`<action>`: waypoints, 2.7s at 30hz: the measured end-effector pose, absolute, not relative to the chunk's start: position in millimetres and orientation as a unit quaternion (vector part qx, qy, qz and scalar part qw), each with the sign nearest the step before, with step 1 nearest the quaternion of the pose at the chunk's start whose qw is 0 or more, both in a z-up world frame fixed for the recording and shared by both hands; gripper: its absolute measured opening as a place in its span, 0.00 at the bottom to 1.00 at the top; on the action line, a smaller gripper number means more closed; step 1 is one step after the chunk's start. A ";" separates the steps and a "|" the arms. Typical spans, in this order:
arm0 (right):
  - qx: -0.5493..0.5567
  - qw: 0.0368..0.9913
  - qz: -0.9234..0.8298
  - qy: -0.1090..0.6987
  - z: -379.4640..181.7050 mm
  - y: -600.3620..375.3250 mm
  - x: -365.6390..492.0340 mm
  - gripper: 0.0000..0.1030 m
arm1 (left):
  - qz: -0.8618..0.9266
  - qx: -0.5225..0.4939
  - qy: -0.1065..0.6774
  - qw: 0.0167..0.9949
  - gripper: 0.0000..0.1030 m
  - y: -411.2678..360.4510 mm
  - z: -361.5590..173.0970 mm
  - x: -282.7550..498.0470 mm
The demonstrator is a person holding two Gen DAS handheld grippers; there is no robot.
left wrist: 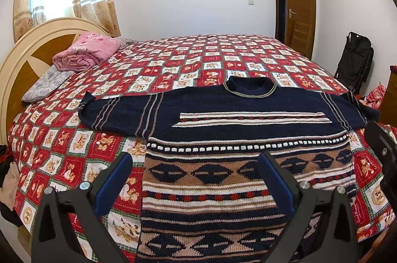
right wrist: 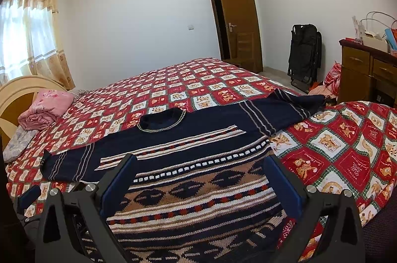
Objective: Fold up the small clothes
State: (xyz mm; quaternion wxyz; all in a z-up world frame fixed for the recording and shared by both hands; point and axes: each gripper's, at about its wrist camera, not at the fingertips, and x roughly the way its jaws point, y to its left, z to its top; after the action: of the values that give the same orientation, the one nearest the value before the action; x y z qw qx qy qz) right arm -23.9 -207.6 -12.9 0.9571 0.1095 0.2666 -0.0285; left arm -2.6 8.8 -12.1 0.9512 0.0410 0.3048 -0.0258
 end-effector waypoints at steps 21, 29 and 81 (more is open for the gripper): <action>0.110 0.953 -0.029 0.280 -20.0 -208.4 -16.3 0.99 | -0.027 0.037 0.316 0.948 1.00 6.7 -14.8 1.2; 0.127 0.942 -0.042 0.307 -34.3 -220.2 5.2 0.99 | -0.021 0.039 0.333 0.942 1.00 5.8 -22.2 16.1; 0.158 0.916 -0.174 0.326 -36.6 -547.8 252.6 0.06 | -0.096 0.071 0.383 0.916 1.00 -69.9 -43.0 140.3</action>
State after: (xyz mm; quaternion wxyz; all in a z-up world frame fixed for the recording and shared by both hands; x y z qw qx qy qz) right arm 252.6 -547.8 -36.6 0.9156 0.1584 0.3258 -0.1743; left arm 140.3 -69.9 -43.0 0.9160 0.0705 0.3832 -0.0959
